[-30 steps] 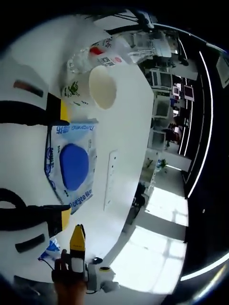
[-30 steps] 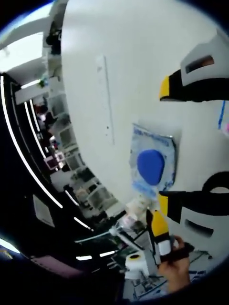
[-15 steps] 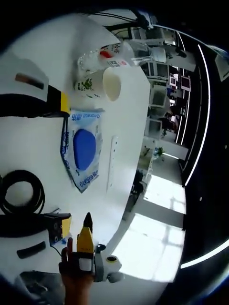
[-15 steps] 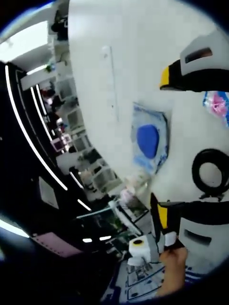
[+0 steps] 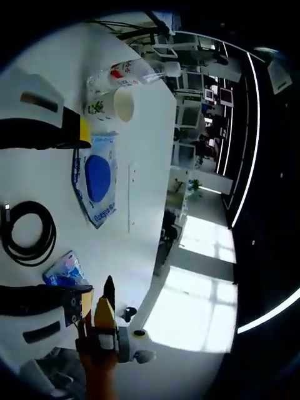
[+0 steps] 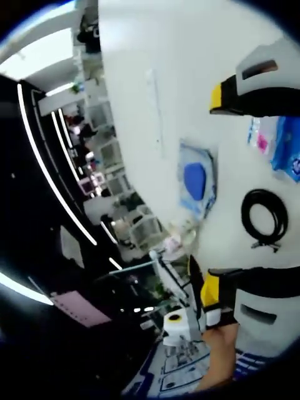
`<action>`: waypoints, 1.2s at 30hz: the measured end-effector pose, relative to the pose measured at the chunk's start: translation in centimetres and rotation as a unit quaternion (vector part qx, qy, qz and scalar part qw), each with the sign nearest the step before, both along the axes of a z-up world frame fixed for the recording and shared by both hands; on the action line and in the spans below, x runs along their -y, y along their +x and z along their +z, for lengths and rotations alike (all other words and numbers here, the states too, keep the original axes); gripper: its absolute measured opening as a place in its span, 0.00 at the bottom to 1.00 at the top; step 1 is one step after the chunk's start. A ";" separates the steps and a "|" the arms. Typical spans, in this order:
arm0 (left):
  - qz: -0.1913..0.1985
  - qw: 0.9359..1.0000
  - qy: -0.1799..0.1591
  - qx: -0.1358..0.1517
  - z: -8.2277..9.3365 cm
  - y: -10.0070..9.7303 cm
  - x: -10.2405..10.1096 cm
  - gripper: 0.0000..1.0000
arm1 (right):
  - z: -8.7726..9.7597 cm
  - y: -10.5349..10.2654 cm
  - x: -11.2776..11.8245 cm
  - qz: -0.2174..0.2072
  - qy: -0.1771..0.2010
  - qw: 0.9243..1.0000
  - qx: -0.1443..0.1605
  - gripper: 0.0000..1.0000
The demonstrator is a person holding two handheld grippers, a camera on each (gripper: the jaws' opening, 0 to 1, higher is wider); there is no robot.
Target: Arrange the tabletop items into an orderly group along one side of the table until the central work area is clear of visible clutter.
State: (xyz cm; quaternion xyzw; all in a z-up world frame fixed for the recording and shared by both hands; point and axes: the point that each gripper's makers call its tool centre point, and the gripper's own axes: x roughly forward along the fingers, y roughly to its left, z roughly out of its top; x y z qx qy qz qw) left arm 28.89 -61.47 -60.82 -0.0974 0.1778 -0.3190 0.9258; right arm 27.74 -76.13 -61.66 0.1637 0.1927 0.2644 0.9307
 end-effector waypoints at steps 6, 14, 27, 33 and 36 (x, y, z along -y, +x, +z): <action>-0.019 1.000 -0.014 -0.006 -0.1 -2.0 1.3 0.94 | -0.8 -2.1 1.9 -0.020 0.000 1.000 -0.012 1.00; -0.060 0.998 0.001 -0.011 -0.8 -4.3 3.7 0.99 | -0.7 -4.0 4.9 -0.050 -0.015 0.998 -0.017 1.00; -0.110 0.994 0.020 -0.007 -1.3 -5.6 7.3 0.99 | -1.3 -6.2 8.5 -0.103 -0.016 0.994 -0.023 1.00; -0.119 0.992 0.046 -0.017 -2.6 -5.7 8.9 0.99 | -2.2 -7.2 10.2 -0.132 -0.018 0.991 -0.035 1.00; -0.127 0.990 0.049 -0.023 -3.0 -6.0 9.8 0.99 | -2.5 -7.7 10.9 -0.143 -0.017 0.989 -0.039 1.00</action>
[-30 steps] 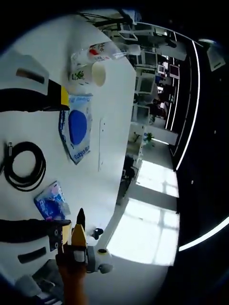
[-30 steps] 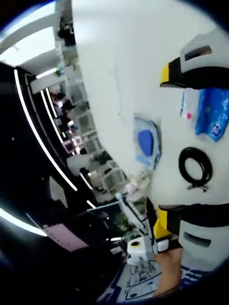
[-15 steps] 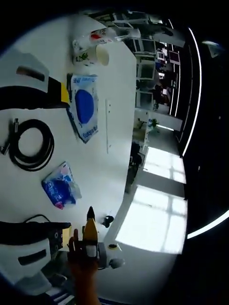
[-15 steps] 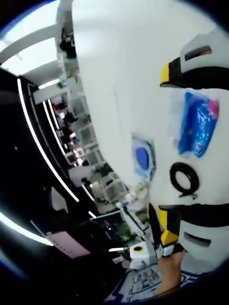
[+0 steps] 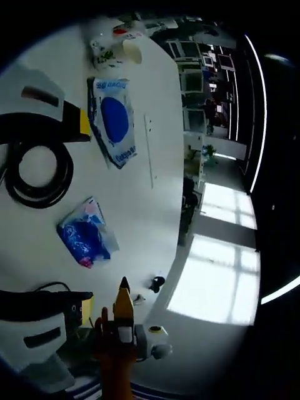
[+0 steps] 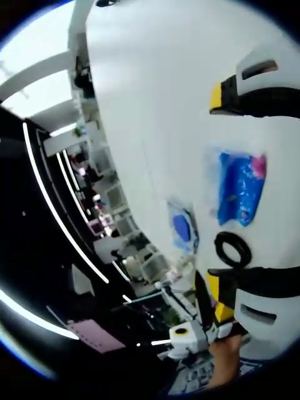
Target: Arrange the tabletop items into an orderly group along one side of the table until the central work area is clear of visible clutter.
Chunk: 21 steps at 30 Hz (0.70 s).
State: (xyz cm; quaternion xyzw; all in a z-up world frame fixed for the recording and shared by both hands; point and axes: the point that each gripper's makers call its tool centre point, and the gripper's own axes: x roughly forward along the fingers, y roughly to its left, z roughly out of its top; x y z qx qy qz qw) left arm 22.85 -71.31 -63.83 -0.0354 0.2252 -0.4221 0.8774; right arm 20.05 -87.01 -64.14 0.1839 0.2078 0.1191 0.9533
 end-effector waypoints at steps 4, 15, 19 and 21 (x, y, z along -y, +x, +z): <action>-0.005 1.000 -0.007 -0.007 0.2 -0.2 1.0 0.99 | -0.4 -0.6 1.0 -0.014 -0.006 1.000 -0.006 1.00; -0.012 1.000 -0.005 -0.014 0.0 0.1 2.8 0.99 | -1.4 -1.5 3.2 -0.043 -0.009 0.999 -0.017 0.99; -0.011 1.000 -0.006 -0.018 -0.3 0.2 3.3 0.99 | -1.8 -1.8 3.6 -0.050 -0.006 0.998 -0.025 0.98; -0.009 1.000 -0.006 -0.024 -0.6 0.3 3.5 0.99 | -2.2 -1.8 3.7 -0.053 -0.008 0.998 -0.030 0.97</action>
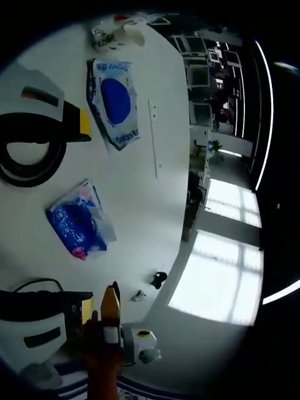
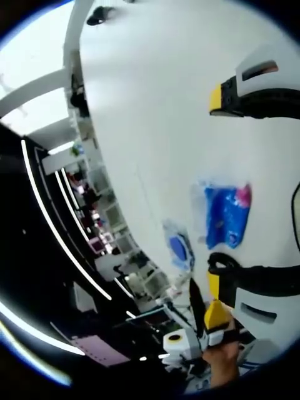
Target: Arrange the tabletop items into an orderly group along one side of the table until the central work area is clear of visible clutter.
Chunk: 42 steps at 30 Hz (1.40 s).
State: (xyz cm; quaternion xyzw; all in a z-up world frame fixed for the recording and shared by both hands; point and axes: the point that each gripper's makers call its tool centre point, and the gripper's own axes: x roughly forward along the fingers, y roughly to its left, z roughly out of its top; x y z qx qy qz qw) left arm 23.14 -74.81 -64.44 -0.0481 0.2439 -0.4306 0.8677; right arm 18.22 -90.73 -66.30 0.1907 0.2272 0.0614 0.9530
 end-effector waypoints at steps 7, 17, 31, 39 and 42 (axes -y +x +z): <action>0.008 1.000 0.010 -0.011 -1.0 0.1 0.2 0.99 | -1.8 -0.5 0.8 -0.018 0.012 0.999 -0.039 0.94; 0.020 0.999 0.024 -0.029 -2.6 0.6 0.6 0.95 | -2.3 0.0 1.1 -0.025 0.015 0.998 -0.047 0.90; 0.033 0.997 0.035 -0.066 -4.5 1.5 0.5 0.90 | -2.7 0.7 0.9 -0.034 0.042 0.998 -0.044 0.74; 0.036 0.996 0.028 -0.083 -5.2 2.0 1.3 0.87 | -3.5 1.6 0.3 -0.031 0.037 0.997 -0.053 0.70; 0.036 0.996 0.028 -0.082 -5.3 2.4 1.7 0.85 | -3.8 1.9 -0.1 -0.028 0.038 0.997 -0.054 0.69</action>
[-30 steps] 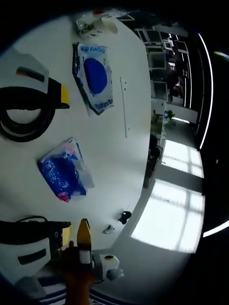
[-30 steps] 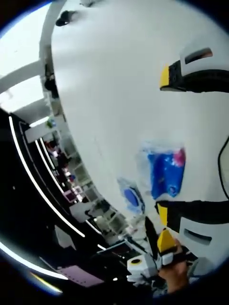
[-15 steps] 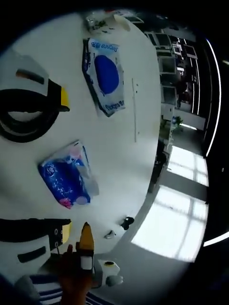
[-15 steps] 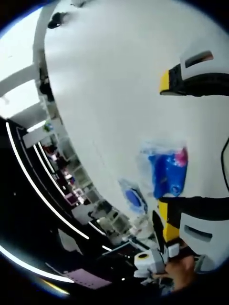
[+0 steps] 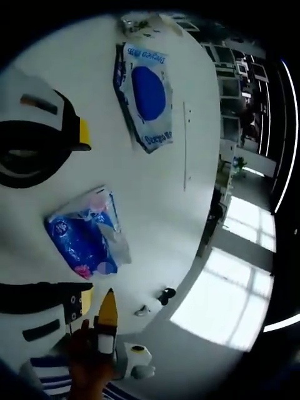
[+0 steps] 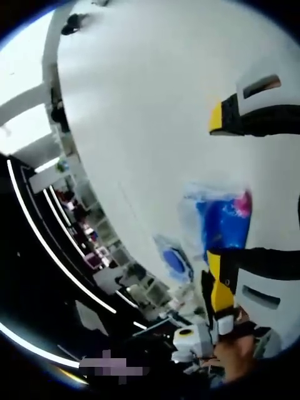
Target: Arrange the tabletop items into an orderly group along one side of the table until the central work area is clear of visible clutter.
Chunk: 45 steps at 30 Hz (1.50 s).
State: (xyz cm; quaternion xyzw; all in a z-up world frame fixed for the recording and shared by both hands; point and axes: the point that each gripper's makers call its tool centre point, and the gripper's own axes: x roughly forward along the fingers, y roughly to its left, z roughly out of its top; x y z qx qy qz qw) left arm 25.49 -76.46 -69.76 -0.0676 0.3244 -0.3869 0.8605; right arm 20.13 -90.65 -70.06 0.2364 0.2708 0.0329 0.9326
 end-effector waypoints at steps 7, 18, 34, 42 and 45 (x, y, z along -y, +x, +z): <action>-0.029 0.999 0.020 -0.002 -1.1 -0.3 1.0 0.74 | -1.0 0.4 -0.5 0.013 -0.007 1.000 -0.014 0.53; -0.057 0.996 0.072 0.002 -3.0 -0.4 1.5 0.41 | -2.0 1.3 -0.9 0.021 -0.024 0.999 -0.031 0.35; -0.052 0.995 0.082 -0.022 -4.0 -0.7 1.0 0.17 | -3.1 1.3 -1.2 0.004 -0.004 0.998 -0.058 0.08; -0.038 0.996 0.069 -0.042 -3.8 -0.8 1.2 0.09 | -3.2 0.3 -1.5 -0.012 0.006 0.998 -0.056 0.02; -0.037 0.996 0.068 -0.041 -3.5 -0.9 1.2 0.07 | -3.1 0.2 -1.4 -0.013 0.007 0.998 -0.056 0.01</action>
